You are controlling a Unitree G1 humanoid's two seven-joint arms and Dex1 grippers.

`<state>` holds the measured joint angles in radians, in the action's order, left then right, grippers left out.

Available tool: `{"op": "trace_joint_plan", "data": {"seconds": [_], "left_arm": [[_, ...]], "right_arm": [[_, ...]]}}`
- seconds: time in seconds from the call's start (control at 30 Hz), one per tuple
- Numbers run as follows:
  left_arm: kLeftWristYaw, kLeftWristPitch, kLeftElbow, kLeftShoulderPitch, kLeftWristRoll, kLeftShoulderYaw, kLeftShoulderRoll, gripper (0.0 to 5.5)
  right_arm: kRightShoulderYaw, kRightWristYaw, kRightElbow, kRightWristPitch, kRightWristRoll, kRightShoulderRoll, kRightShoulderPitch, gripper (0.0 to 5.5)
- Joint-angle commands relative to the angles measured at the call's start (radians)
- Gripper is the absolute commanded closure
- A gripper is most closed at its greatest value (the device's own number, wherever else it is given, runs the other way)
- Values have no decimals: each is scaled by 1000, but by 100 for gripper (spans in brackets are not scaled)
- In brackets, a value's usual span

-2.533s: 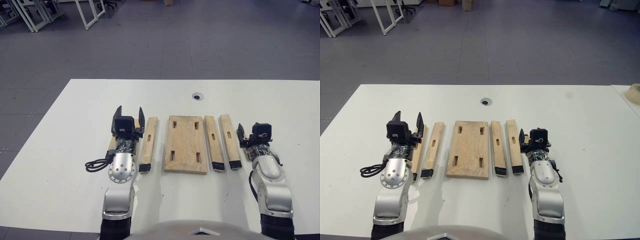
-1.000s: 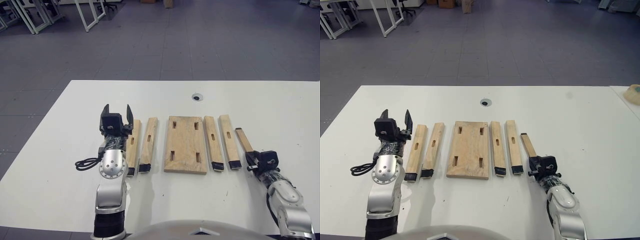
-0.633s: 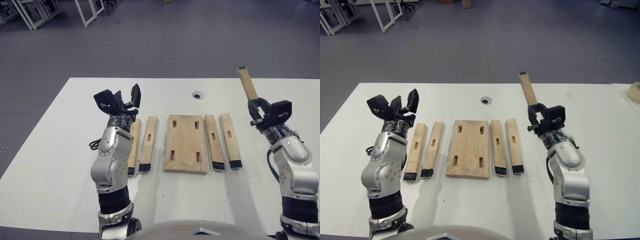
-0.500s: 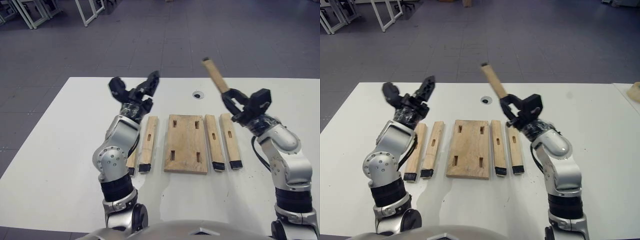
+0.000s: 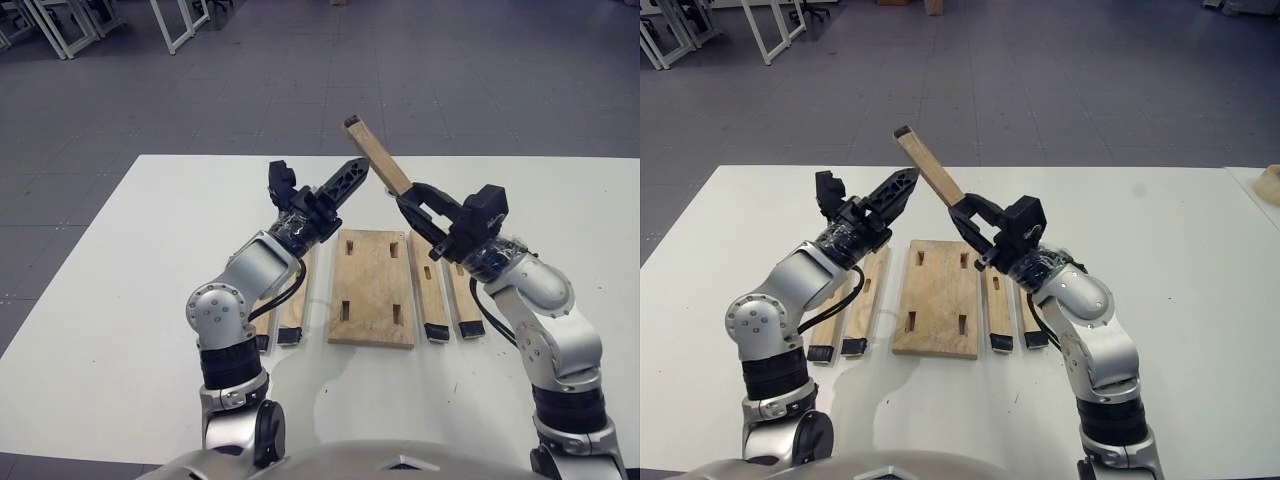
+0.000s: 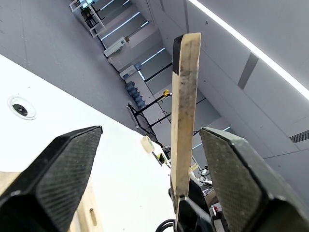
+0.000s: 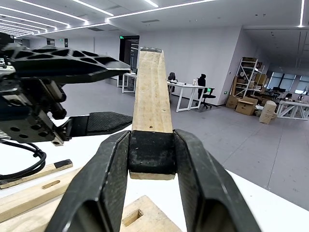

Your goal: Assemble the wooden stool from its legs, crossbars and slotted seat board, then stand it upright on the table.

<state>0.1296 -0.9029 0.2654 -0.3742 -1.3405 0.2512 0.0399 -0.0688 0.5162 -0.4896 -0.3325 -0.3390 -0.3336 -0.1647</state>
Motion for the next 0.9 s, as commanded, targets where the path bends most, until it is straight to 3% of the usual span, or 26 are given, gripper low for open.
{"op": "trace_joint_plan", "data": {"seconds": [0.03,0.17,0.43,0.73,0.87,0.9], "left_arm": [[31,28,-8,-37,-64,6,-3,175],[37,40,-12,-43,-109,1,-25,204],[19,37,-22,3,-79,-44,-85,352],[91,74,-67,20,-64,-47,-68,486],[101,81,-69,23,-82,-49,-61,496],[81,76,-62,20,-60,-63,-76,496]], "right_arm": [[-40,23,-14,50,52,-25,24,417],[-63,37,-9,83,73,-30,38,417],[-62,49,-9,99,71,-43,44,417],[-66,30,-8,127,124,-48,51,418],[-77,36,6,184,171,-54,53,418],[-80,31,16,199,192,-55,53,381]]}}
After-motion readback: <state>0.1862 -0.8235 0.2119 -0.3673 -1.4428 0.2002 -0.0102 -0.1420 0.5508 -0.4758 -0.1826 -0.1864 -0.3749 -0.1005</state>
